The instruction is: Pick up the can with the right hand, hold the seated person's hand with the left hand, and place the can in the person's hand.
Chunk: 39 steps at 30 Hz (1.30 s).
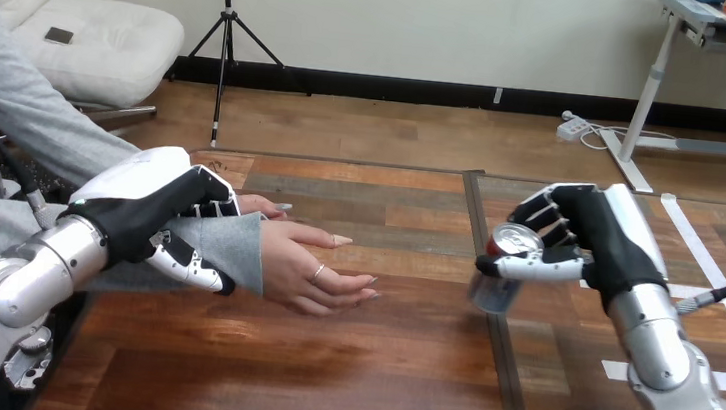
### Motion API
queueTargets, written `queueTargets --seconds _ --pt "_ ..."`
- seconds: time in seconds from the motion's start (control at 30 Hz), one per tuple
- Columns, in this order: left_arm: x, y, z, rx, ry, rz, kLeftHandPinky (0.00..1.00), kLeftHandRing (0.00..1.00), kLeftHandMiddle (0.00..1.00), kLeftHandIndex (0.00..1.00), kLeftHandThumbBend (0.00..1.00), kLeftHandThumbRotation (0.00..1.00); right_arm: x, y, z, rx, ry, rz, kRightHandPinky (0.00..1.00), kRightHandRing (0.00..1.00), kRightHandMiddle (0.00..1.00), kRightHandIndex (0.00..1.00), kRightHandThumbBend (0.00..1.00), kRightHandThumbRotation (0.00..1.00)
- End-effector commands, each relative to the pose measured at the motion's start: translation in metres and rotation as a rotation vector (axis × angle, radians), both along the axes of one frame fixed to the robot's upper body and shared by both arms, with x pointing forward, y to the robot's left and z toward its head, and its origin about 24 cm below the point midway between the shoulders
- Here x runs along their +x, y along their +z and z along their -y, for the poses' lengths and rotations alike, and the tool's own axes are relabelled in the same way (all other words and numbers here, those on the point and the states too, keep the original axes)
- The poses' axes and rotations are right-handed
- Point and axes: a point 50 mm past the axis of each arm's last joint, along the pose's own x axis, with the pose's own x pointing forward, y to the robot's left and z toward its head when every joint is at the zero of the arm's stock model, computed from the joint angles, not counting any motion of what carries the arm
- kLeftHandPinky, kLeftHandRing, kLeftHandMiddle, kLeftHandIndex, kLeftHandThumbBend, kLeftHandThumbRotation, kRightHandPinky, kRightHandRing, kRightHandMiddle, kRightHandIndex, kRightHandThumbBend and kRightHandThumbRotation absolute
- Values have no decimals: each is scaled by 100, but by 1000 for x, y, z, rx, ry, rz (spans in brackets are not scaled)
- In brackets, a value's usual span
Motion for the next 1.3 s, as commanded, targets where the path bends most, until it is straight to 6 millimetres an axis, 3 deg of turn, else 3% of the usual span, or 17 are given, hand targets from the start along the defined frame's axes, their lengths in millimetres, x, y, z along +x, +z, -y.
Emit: queueTargets --seconds 0.0,1.27 --pt "20 48 43 -137 -117 224 32 37 43 46 62 0 34 69 -32 27 91 255 36 38 41 43 81 0" --pt "23 46 63 -210 -150 228 30 35 41 45 60 0 37 71 -74 82 172 273 32 35 40 42 80 0"
